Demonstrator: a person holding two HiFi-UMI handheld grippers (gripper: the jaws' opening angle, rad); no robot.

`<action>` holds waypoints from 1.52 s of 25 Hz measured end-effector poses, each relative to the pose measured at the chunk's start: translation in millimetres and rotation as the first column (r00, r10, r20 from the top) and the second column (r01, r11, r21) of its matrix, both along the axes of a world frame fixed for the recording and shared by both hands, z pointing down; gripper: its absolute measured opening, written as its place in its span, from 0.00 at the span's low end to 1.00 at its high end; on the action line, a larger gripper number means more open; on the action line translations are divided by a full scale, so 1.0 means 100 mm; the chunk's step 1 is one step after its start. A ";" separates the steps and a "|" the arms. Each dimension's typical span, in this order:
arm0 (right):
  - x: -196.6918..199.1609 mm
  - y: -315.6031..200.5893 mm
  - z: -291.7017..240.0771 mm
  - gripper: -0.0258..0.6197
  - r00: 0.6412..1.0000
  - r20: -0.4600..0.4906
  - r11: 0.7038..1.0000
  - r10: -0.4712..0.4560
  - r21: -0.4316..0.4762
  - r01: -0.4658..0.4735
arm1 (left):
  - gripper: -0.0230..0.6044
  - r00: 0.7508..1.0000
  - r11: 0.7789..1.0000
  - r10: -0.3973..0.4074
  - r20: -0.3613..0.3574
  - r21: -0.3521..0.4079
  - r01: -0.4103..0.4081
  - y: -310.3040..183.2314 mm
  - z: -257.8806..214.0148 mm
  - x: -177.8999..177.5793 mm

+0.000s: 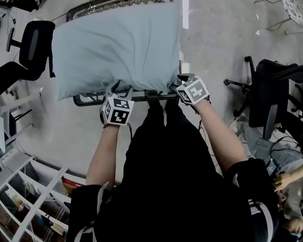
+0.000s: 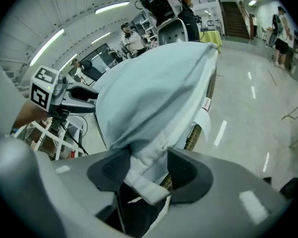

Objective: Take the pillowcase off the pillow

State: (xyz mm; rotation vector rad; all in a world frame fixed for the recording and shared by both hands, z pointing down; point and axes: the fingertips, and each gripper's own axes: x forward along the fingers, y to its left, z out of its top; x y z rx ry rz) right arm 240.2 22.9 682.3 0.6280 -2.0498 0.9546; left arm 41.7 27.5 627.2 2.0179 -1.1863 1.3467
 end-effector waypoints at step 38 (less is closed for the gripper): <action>-0.16 0.04 -0.06 0.49 0.991 0.117 0.995 -0.064 -0.073 0.073 | 0.05 0.989 0.988 -0.146 0.017 -0.038 0.147 0.03 0.20 -0.47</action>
